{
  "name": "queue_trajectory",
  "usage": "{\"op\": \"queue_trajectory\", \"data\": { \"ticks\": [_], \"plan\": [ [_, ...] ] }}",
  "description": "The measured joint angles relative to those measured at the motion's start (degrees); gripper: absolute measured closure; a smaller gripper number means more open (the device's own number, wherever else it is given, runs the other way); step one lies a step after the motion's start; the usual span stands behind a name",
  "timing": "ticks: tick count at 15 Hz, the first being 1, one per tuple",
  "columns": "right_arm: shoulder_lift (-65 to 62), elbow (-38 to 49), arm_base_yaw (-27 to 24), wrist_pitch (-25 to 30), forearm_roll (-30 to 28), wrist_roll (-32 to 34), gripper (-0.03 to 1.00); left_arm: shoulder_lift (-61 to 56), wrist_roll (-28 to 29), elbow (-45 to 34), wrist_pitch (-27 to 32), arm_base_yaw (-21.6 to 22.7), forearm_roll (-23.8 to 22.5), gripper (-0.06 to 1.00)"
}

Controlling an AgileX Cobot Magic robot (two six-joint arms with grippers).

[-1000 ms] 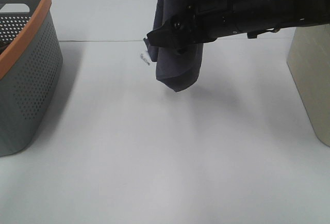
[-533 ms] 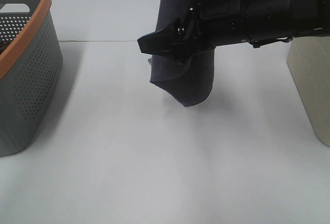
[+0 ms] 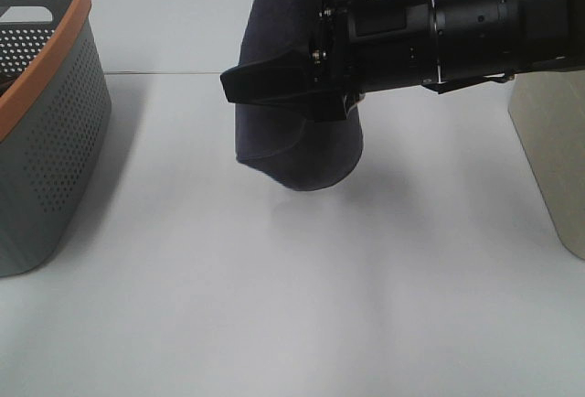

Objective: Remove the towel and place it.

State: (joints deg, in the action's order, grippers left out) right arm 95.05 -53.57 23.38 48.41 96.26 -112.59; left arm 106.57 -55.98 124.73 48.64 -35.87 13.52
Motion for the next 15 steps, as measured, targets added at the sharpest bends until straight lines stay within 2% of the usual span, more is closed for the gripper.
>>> {"op": "queue_trajectory", "data": {
  "ticks": [3, 5, 7, 9, 10, 13, 15],
  "plan": [
    [-0.46, 0.00, 0.00, 2.98, -9.00, 8.02, 0.49, 0.00, 0.00, 0.00, 0.34, 0.00, -0.11, 0.94],
    [-2.06, 0.00, 0.00, 3.15, -12.72, 11.12, 0.49, 0.00, 0.00, 0.00, 0.63, 0.00, -0.52, 0.94],
    [-3.61, 0.00, 0.00, 1.66, -12.83, 12.38, 0.49, 0.00, 0.00, 0.00, 0.97, 0.00, -0.63, 0.94],
    [-3.72, 0.00, 0.00, -4.70, -9.40, 12.78, 0.49, 0.00, 0.00, 0.00, 1.26, 0.00, -0.63, 0.94],
    [-3.72, 0.00, 0.00, -9.68, -5.33, 13.58, 0.49, 0.00, 0.00, 0.00, 1.26, 0.00, -0.63, 0.94],
    [-3.72, 0.00, 0.00, -10.54, -5.16, 14.67, 0.49, 0.00, 0.00, 0.00, 1.26, 0.00, -0.63, 0.94],
    [-3.72, 0.00, 0.00, -8.25, -9.22, 15.47, 0.50, 0.00, 0.06, 0.00, 1.26, 0.00, -0.63, 0.94]
  ]
}}
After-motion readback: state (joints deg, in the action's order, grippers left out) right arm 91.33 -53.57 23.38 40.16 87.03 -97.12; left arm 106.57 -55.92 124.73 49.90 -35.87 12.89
